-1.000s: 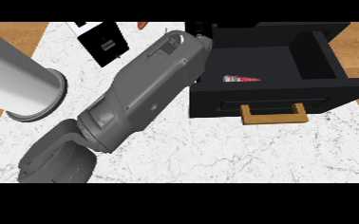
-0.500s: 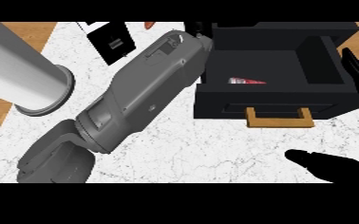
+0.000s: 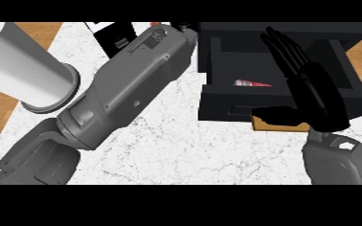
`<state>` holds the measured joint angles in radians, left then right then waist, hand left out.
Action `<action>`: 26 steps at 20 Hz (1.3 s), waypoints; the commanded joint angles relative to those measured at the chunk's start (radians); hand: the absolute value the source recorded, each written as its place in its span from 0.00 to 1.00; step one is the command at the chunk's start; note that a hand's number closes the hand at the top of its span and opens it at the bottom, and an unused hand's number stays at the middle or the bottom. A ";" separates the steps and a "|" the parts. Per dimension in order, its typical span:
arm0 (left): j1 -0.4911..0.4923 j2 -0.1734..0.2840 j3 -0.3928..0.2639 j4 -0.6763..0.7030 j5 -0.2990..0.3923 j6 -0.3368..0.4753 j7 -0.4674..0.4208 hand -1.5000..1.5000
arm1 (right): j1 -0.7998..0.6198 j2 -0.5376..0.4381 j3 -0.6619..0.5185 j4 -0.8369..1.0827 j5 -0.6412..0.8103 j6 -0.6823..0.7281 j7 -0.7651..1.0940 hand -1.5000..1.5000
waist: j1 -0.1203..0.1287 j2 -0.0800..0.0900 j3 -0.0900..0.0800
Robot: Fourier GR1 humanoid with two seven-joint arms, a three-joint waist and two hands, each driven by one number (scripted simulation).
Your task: Pick up the can, place it into the drawer and close the drawer
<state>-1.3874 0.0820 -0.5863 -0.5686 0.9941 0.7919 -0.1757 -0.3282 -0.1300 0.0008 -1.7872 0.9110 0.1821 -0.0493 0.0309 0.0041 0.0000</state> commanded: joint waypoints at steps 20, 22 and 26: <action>0.231 0.265 -0.010 -0.395 -0.119 0.053 0.183 0.00 | -0.409 -0.006 -0.040 1.040 0.359 -0.578 -0.085 0.00 | 0.022 0.003 0.001; 0.186 0.260 0.008 -0.354 -0.124 0.040 0.203 0.00 | -0.423 -0.015 -0.069 1.089 0.344 -0.636 -0.110 0.00 | 0.005 0.007 0.002; 0.214 0.303 0.008 -0.428 -0.126 0.037 0.243 0.00 | -0.490 -0.013 -0.100 1.217 0.361 -0.729 -0.106 0.00 | 0.034 0.012 0.002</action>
<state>-1.1933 0.3651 -0.5860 -0.9565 0.8724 0.8292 0.0433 -0.8086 -0.1465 -0.0627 -0.7124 1.2679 -0.4322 -0.1440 0.0572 -0.0061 -0.0144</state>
